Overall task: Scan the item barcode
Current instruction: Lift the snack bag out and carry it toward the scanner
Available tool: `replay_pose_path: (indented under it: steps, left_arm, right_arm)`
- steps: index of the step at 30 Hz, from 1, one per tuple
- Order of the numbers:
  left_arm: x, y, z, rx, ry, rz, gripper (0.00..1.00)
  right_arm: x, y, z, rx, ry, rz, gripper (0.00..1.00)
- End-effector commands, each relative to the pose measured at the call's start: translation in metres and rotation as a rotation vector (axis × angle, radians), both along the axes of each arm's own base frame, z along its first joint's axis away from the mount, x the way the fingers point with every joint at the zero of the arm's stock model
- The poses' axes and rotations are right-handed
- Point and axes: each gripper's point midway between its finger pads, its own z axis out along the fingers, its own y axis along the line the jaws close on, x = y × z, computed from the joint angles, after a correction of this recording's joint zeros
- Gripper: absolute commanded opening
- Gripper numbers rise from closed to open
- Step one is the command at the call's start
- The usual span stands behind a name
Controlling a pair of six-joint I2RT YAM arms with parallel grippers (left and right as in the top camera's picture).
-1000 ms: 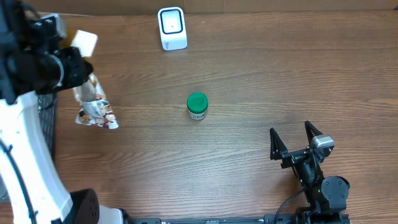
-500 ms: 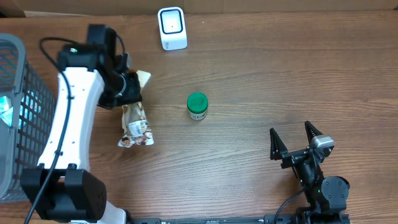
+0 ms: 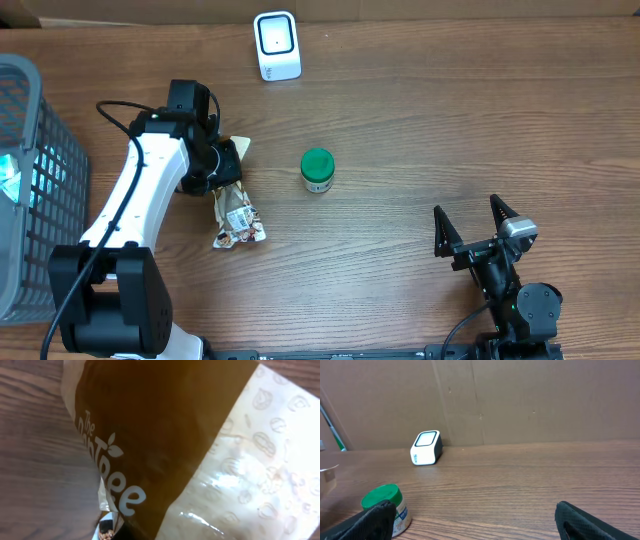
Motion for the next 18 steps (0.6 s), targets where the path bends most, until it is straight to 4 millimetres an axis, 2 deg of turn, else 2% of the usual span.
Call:
replay_pose_path:
  steps: [1,2,3,6,12,15,18]
  left_arm:
    - [0.000,-0.001,-0.002,0.002,-0.008,-0.001,0.15]
    - [0.002,-0.001,-0.002,0.000,-0.018,-0.002,0.35]
    - [0.003,-0.002,-0.001,0.000,-0.023,-0.006,0.39]
    - [0.005,-0.007,0.000,-0.010,-0.040,-0.058,0.50]
    - [0.011,-0.011,0.006,-0.020,-0.079,-0.121,0.61]
    - [0.025,-0.010,0.035,-0.018,-0.152,-0.122,0.70]
    - [0.038,-0.008,0.083,-0.003,-0.237,-0.117,0.76]
  right_arm:
    - [0.000,0.001,-0.002,-0.001,-0.003,0.006,1.00]
    - [0.000,0.001,-0.002,-0.001,-0.003,0.006,1.00]
    - [0.000,0.001,-0.002,-0.001,-0.003,0.006,1.00]
    - [0.000,0.001,-0.002,-0.001,-0.003,0.006,1.00]
    - [0.000,0.001,-0.002,-0.001,-0.003,0.006,1.00]
    - [0.000,0.001,-0.002,-0.001,-0.003,0.006,1.00]
    - [0.000,0.001,-0.002,-0.001,-0.003,0.006,1.00]
